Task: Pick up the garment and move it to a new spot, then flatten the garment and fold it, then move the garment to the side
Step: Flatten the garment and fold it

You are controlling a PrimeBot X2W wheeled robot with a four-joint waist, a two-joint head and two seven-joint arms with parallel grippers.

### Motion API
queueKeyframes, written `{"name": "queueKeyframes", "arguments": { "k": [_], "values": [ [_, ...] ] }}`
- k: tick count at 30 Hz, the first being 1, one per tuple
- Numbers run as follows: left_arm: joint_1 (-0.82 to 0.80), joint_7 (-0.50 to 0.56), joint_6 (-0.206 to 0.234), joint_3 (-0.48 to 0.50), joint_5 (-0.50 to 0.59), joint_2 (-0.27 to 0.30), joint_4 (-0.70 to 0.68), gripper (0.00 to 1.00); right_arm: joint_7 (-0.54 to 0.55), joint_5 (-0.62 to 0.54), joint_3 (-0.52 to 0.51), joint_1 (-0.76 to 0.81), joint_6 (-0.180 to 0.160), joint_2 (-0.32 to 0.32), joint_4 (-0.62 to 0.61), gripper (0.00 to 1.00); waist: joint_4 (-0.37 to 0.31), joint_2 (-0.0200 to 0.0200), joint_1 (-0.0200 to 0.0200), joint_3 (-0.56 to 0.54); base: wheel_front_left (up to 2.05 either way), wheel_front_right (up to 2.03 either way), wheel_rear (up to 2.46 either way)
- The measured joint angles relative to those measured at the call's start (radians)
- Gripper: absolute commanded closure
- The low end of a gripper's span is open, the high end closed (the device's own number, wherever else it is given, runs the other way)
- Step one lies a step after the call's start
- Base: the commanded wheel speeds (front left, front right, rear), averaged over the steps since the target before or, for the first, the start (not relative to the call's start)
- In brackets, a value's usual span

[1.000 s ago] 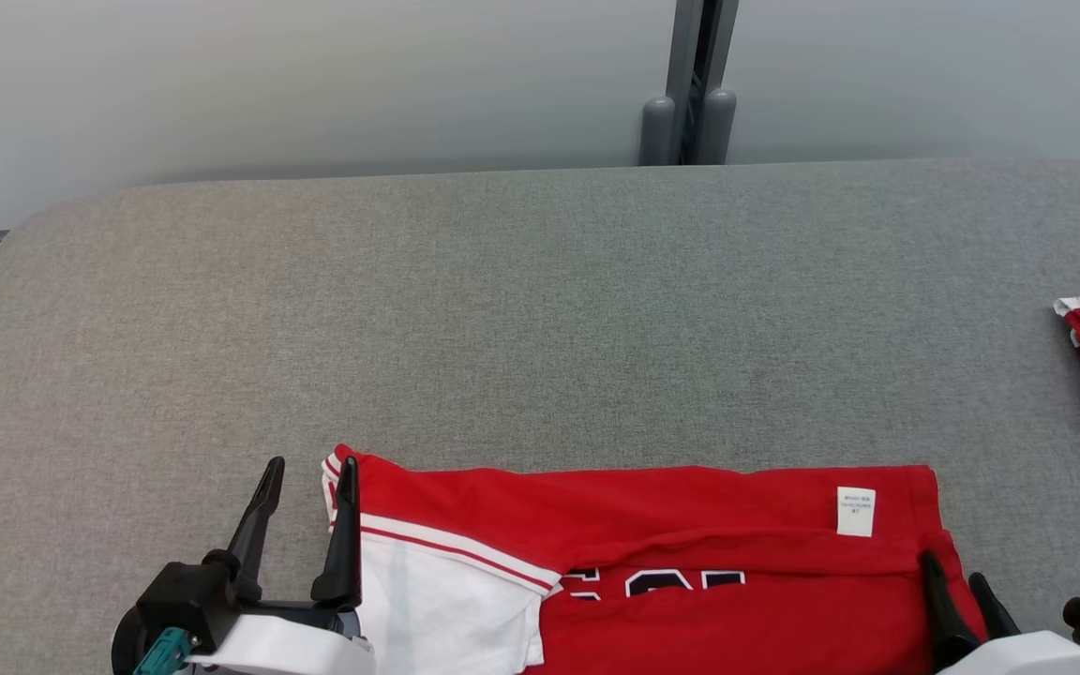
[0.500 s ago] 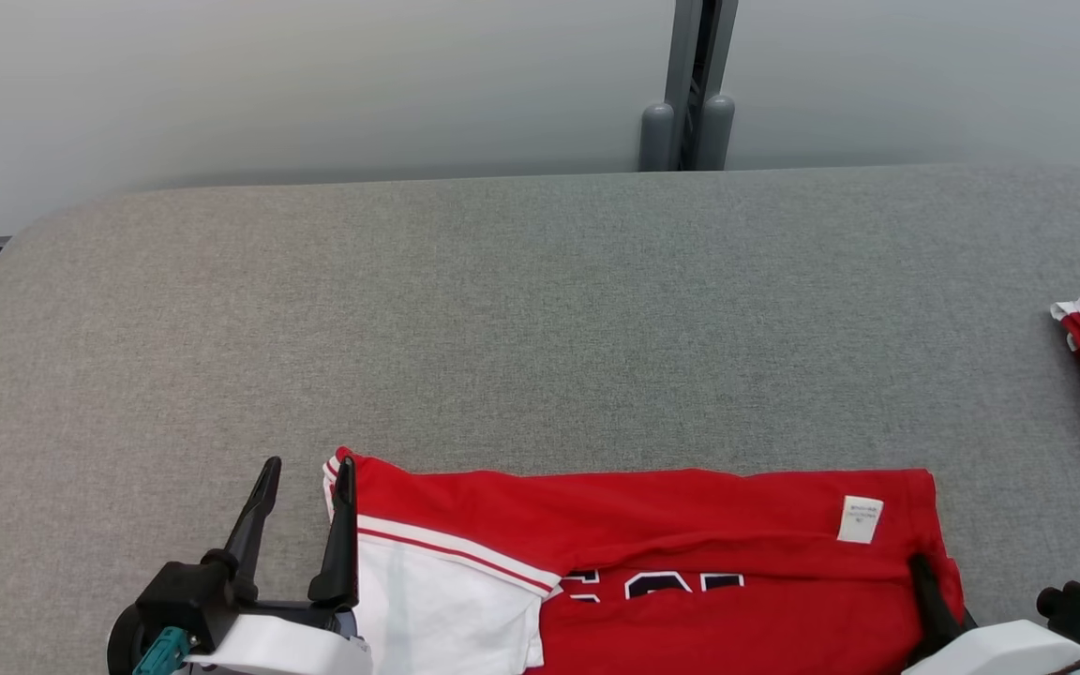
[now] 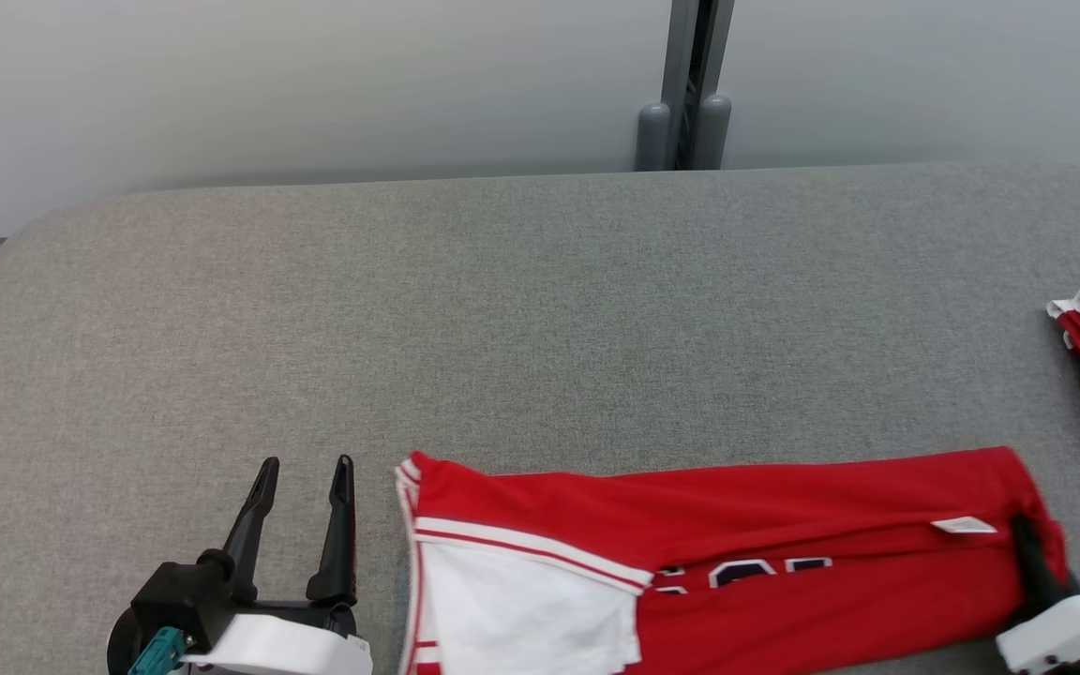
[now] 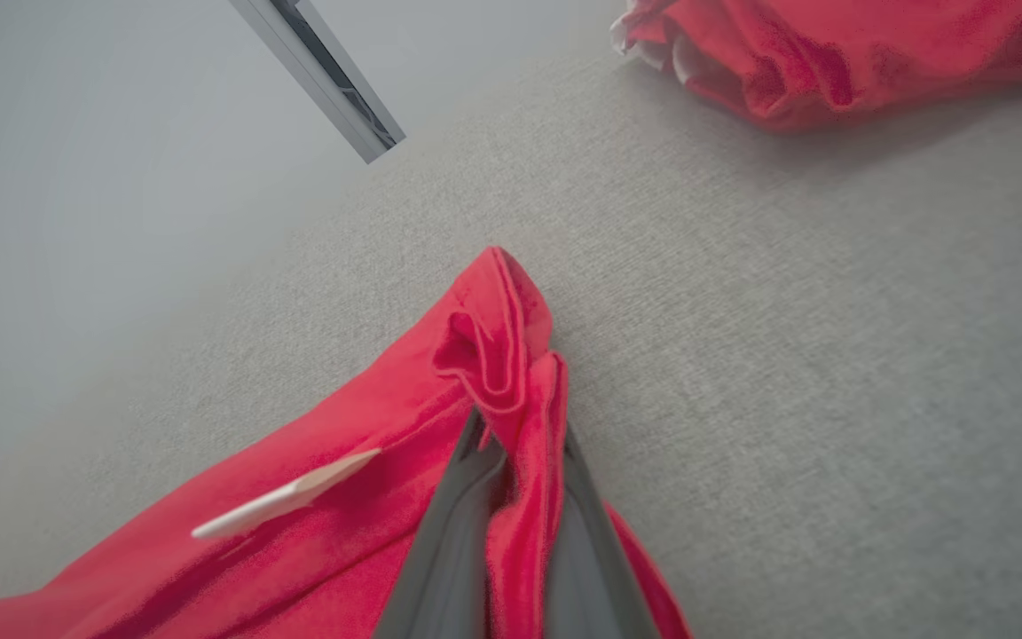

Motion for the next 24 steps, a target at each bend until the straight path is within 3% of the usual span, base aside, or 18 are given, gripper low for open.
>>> {"name": "queueKeyframes", "arguments": {
  "k": [5,9,19,24],
  "values": [
    [-0.001,0.0,0.005,0.0,-0.017,0.0,-0.001,0.0,0.0,-0.007,-0.018,-0.018,0.0,-0.065,0.013,1.0,-0.002,0.0,0.0,0.003,0.0,0.0,0.0],
    [-0.002,0.0,0.009,-0.002,-0.034,0.0,0.0,0.0,0.0,0.014,0.041,-0.02,0.0,-0.085,-0.029,1.0,-0.006,0.0,0.0,-0.004,0.0,0.0,0.0],
    [0.0,0.0,0.021,0.001,-0.063,0.0,-0.001,0.0,0.074,0.166,0.192,-0.01,0.0,-0.094,-0.32,1.0,-0.03,0.0,0.0,-0.048,0.0,0.0,0.0],
    [0.001,0.0,0.025,0.001,-0.078,-0.001,-0.008,0.0,0.124,0.222,0.234,0.004,0.0,-0.057,-0.436,1.0,-0.036,0.0,0.0,-0.059,0.0,0.0,0.0]
  ]
}}
